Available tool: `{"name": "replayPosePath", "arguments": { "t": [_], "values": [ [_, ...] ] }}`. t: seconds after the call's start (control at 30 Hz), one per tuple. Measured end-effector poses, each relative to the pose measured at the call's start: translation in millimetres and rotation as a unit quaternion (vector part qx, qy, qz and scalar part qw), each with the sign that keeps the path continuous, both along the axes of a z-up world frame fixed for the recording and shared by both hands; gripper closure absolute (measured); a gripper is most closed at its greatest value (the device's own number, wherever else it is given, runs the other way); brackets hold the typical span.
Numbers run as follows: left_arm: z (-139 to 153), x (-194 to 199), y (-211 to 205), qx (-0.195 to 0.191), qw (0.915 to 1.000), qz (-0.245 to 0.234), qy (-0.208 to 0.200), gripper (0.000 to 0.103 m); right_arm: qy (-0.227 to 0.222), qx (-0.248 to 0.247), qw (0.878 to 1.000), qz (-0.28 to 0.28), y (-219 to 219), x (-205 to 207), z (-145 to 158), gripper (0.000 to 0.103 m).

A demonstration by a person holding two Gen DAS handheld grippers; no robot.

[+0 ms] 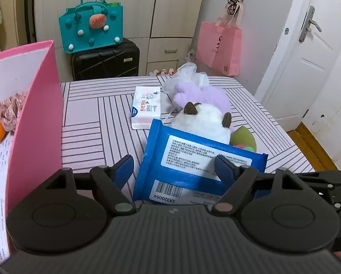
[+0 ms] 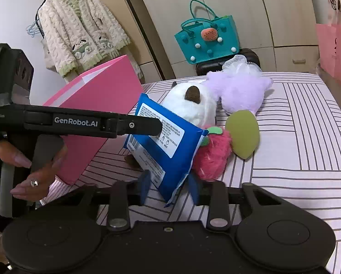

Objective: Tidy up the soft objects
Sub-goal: 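Close the left gripper on the blue wet-wipes pack and lift it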

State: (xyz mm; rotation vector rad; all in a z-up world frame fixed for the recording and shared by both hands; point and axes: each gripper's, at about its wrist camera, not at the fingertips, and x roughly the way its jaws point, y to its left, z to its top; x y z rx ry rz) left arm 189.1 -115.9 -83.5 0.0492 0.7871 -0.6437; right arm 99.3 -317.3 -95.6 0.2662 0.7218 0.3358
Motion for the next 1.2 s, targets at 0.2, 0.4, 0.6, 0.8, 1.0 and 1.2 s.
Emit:
{"name": "replayPosePath", "arguments": {
  "t": [0.2, 0.4, 0.6, 0.8, 1.0, 1.2],
  "values": [
    [-9.6, 6.8, 1.6, -0.024, 0.9986, 0.009, 0.046, 0.021, -0.001, 0.007, 1.000, -0.005, -7.1, 1.7, -3.5, 0.080],
    [-12.0, -1.3, 1.0, -0.028, 0.9983, 0.001, 0.050, 0.043, -0.001, 0.012, 1.000, -0.006, -10.1, 3.8, -5.1, 0.081],
    [-11.2, -17.0, 5.1, -0.030, 0.9986, 0.021, 0.037, 0.054, -0.001, 0.010, 1.000, -0.011, -12.1, 2.9, -3.6, 0.081],
    [-4.5, -43.0, 0.8, -0.002, 0.9995, 0.029, 0.014, 0.054, 0.003, -0.003, 1.000, 0.002, -7.9, -3.6, 3.4, 0.079],
    [4.6, -64.5, 4.9, 0.006, 0.9992, 0.028, 0.028, 0.054, 0.002, -0.019, 1.000, 0.017, -4.4, -15.6, 13.4, 0.074],
    [13.5, -80.1, 14.9, -0.009, 0.9988, 0.028, 0.040, 0.054, 0.008, -0.017, 0.999, 0.033, -3.9, -26.6, 19.7, 0.072]
  ]
}}
